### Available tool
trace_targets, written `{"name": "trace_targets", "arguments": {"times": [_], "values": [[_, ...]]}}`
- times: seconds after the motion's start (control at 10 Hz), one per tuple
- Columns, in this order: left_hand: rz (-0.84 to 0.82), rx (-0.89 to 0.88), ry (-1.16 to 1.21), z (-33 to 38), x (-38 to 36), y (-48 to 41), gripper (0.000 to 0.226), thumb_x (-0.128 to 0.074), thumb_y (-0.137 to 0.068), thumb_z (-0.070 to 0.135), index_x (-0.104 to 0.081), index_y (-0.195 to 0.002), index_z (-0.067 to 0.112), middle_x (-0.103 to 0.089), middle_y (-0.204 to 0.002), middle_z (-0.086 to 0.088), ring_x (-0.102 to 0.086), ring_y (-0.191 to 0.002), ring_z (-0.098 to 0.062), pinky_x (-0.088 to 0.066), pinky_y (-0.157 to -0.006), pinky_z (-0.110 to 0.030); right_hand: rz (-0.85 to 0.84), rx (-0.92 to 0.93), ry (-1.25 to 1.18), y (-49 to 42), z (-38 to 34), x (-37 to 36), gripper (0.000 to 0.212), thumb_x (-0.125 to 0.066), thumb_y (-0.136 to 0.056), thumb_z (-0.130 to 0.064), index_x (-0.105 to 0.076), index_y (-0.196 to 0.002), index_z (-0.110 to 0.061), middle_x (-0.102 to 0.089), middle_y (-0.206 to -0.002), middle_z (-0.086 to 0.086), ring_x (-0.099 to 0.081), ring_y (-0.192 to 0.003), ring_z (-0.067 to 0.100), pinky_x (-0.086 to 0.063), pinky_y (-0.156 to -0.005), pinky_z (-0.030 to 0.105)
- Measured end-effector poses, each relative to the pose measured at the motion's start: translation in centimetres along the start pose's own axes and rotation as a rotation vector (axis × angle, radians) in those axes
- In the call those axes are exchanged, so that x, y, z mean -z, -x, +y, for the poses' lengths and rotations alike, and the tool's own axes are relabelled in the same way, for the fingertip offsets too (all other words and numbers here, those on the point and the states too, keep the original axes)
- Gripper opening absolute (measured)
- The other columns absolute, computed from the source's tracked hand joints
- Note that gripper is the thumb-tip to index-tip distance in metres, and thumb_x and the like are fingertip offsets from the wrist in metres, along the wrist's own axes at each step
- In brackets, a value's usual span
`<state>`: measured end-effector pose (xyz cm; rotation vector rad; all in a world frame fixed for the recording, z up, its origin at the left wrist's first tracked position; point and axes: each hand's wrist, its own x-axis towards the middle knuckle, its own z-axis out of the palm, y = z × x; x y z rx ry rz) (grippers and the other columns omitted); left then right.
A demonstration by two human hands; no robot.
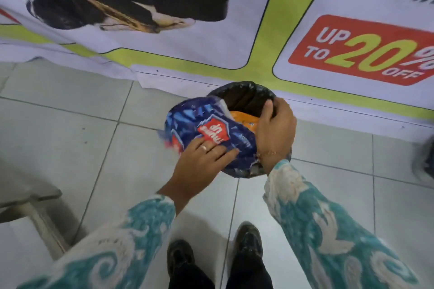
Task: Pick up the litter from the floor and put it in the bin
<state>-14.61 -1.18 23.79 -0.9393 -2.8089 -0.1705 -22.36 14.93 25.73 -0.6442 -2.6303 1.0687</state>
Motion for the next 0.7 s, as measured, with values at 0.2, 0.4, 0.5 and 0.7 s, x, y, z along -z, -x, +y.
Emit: {"name": "trace_targets", "arguments": {"times": [0.2, 0.4, 0.5, 0.7], "values": [[-0.016, -0.294, -0.030, 0.6, -5.8, -6.2, 0.036, -0.072, -0.079, 0.024, -0.054, -0.109, 0.017, -0.074, -0.099, -0.005, -0.068, -0.092, -0.026, -0.053, -0.086, -0.042, -0.126, 0.193, 0.125, -2.9, 1.3, -0.7, 0.033, -0.043, -0.096, -0.033, -0.062, -0.112, -0.012, -0.071, -0.105, 0.012, -0.060, -0.099, 0.031, -0.049, -0.078, 0.036], [-0.681, 0.168, -0.166, -0.7, -11.0, -6.8, 0.055, -0.036, -0.094, 0.052, -0.029, -0.144, 0.029, -0.029, -0.154, -0.009, -0.014, -0.143, -0.038, -0.005, -0.111, -0.066, -0.213, 0.105, 0.125, -4.5, 5.6, -2.3, 0.032, -0.045, -0.096, -0.033, -0.061, -0.112, -0.011, -0.071, -0.103, 0.014, -0.062, -0.096, 0.033, -0.055, -0.078, 0.041], [-0.906, 0.289, -0.058, -1.0, -11.0, -6.7, 0.068, -0.018, -0.092, 0.062, -0.001, -0.148, 0.029, -0.001, -0.160, -0.003, 0.008, -0.145, -0.032, 0.009, -0.112, -0.061, -0.266, 0.084, 0.174, -4.1, 7.0, -2.5, 0.033, -0.043, -0.096, -0.036, -0.060, -0.112, -0.013, -0.071, -0.103, 0.012, -0.063, -0.094, 0.031, -0.057, -0.077, 0.043], [-0.636, 0.432, 0.082, -1.4, -5.1, -6.3, 0.057, -0.030, -0.096, 0.044, -0.022, -0.146, 0.017, -0.028, -0.155, -0.007, -0.019, -0.143, -0.025, -0.008, -0.116, -0.051, -0.442, 0.124, 0.339, -0.9, 4.9, -1.1, 0.031, -0.042, -0.097, -0.032, -0.061, -0.107, -0.010, -0.069, -0.100, 0.012, -0.063, -0.092, 0.031, -0.055, -0.078, 0.039]]}}
